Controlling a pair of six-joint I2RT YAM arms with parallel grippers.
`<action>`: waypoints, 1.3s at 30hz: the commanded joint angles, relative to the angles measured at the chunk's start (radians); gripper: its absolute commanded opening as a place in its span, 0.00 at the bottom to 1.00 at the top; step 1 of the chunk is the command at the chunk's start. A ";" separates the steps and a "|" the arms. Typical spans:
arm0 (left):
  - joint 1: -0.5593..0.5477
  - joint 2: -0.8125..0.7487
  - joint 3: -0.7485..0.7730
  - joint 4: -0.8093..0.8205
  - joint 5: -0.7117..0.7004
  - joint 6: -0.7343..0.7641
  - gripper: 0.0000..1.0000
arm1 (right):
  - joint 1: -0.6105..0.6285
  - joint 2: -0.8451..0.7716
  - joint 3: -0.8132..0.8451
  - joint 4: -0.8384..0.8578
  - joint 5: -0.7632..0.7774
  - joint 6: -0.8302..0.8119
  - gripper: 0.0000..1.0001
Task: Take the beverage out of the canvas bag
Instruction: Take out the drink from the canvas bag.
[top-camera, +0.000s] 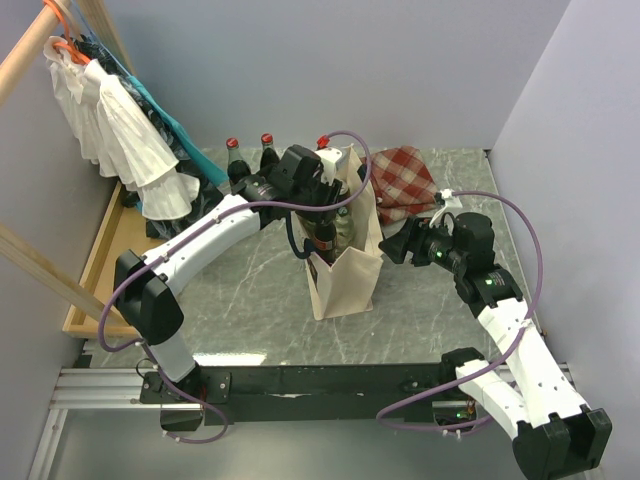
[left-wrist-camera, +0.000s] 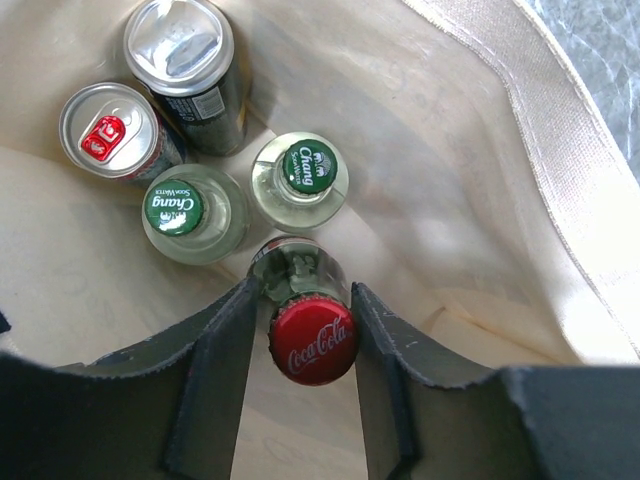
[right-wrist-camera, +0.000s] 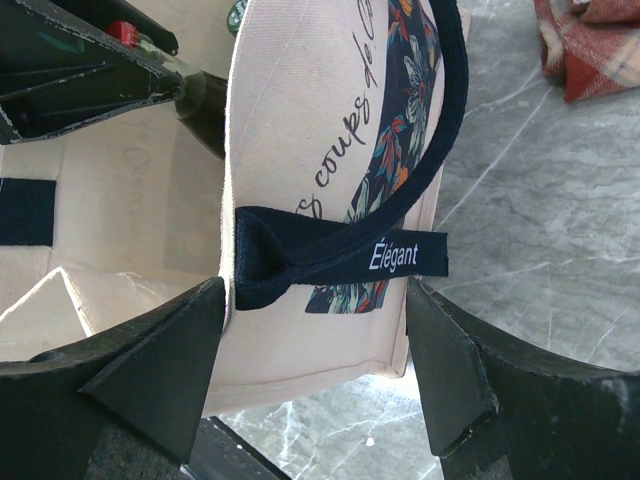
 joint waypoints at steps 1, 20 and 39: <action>-0.004 -0.048 0.027 -0.015 -0.033 0.000 0.52 | 0.004 -0.001 0.000 0.021 0.013 -0.012 0.79; -0.012 -0.053 0.041 -0.032 -0.036 0.003 0.25 | 0.004 0.004 0.005 0.023 0.010 -0.012 0.78; -0.036 -0.110 0.029 0.037 -0.042 -0.003 0.01 | 0.006 -0.012 0.011 0.001 0.030 -0.011 0.79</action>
